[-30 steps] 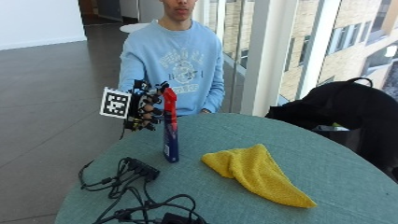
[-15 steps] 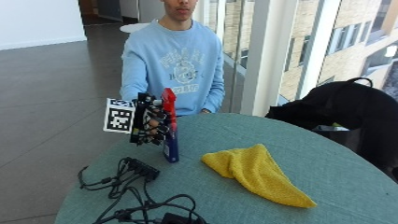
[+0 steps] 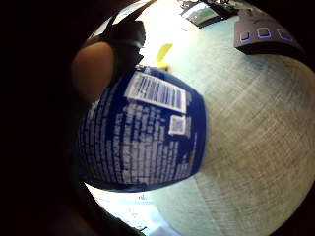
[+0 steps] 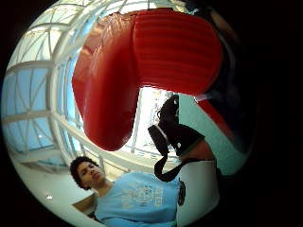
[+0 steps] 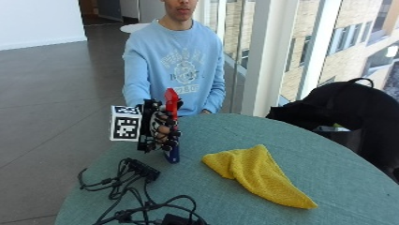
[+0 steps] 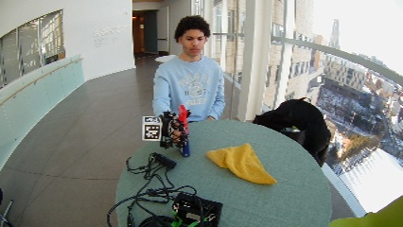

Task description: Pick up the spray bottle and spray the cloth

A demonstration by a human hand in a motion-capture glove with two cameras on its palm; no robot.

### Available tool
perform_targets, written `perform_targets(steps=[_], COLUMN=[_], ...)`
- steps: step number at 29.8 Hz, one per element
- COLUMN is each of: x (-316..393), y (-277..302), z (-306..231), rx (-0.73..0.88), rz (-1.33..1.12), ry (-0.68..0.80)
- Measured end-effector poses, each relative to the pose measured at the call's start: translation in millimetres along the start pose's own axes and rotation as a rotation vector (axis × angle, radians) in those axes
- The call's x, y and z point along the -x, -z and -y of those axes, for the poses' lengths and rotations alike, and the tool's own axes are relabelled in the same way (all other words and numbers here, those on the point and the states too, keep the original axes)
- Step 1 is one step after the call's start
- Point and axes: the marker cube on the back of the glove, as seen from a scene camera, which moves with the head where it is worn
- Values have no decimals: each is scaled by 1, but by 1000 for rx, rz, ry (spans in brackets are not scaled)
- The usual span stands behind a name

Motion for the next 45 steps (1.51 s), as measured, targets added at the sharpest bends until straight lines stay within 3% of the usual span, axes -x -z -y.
perform_targets(steps=[19, 35, 45], x=[-5, 32, 65], y=[-2, -2, -16], z=[9, 17, 36], rx=[-198, -94, 26], rz=[-93, -200, -355], ry=[80, 162, 80])
